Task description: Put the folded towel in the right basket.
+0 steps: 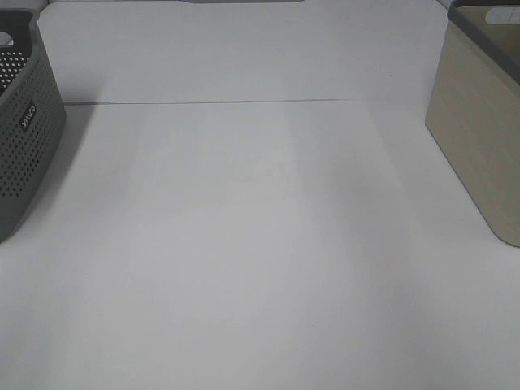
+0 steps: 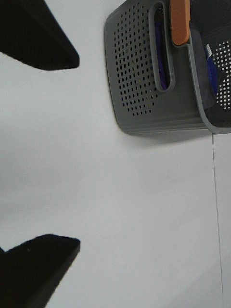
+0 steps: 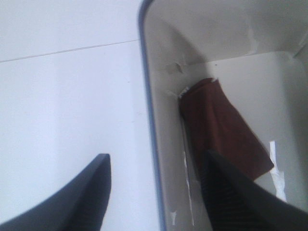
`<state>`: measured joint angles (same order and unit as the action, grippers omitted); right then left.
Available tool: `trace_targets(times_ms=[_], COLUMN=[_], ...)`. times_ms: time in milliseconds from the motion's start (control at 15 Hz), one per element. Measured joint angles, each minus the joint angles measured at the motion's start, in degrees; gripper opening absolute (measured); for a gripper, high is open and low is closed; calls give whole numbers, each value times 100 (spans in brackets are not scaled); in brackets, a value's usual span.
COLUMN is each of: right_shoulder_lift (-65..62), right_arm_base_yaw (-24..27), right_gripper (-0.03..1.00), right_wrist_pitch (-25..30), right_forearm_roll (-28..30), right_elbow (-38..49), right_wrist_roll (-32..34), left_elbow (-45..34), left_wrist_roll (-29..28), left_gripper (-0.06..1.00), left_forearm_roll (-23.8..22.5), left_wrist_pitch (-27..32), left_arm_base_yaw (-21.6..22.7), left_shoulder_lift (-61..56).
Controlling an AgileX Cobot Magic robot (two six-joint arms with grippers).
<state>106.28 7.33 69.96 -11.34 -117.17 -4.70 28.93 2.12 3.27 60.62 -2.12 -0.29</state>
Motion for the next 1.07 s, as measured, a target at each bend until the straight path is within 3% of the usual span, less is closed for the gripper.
trace_targets(times_ms=[333,533,600,1067], right_shoulder_lift=[-1054,-1793,-2498,-4813], right_arm_base_yaw=[-819,-848,-848,-848], right_gripper=[54,54,54,54], right_wrist_pitch=[0,0,0,0], right_forearm_roll=[533,579,699,837], right_elbow=[985,1828,2595,5225], right_wrist_roll=[195,304,309,309], left_elbow=[0,0,0,0], left_wrist_roll=[0,0,0,0], left_gripper=[88,88,88,88], left_forearm_roll=[0,0,0,0], left_wrist_pitch=[0,0,0,0], left_arm_base_yaw=[0,0,0,0], left_shoulder_lift=[0,0,0,0])
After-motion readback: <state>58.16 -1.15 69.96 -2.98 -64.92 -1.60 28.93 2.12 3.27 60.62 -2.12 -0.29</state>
